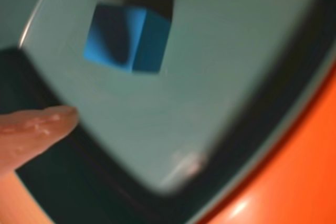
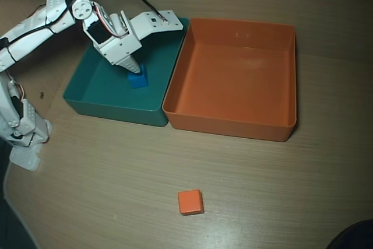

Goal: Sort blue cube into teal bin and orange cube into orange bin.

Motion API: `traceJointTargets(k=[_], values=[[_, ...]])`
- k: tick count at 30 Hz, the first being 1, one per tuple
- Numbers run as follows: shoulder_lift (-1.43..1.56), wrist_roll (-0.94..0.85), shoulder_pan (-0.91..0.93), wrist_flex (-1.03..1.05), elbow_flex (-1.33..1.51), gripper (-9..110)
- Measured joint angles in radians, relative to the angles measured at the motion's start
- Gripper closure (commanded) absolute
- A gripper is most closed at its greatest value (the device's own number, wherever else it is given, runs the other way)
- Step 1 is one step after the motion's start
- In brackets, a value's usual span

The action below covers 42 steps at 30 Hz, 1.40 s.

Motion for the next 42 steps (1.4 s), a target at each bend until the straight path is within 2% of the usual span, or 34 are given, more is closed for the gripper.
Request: traceJointTargets(k=[3, 5, 9, 21, 27, 36, 42], values=[[0.009, 0.000, 0.014, 0.000, 0.000, 104], [0.034, 0.000, 0.029, 0.000, 0.000, 109], [0.095, 0.000, 0.086, 0.000, 0.000, 105], [0.172, -0.017, 0.394, -0.017, 0.000, 107], [0.160, -0.017, 0.541, -0.216, -0.069, 107], [-0.043, -0.017, 0.669, -0.571, -0.112, 107], [-0.097, -0.103, 0.718, -0.675, -0.112, 107]])
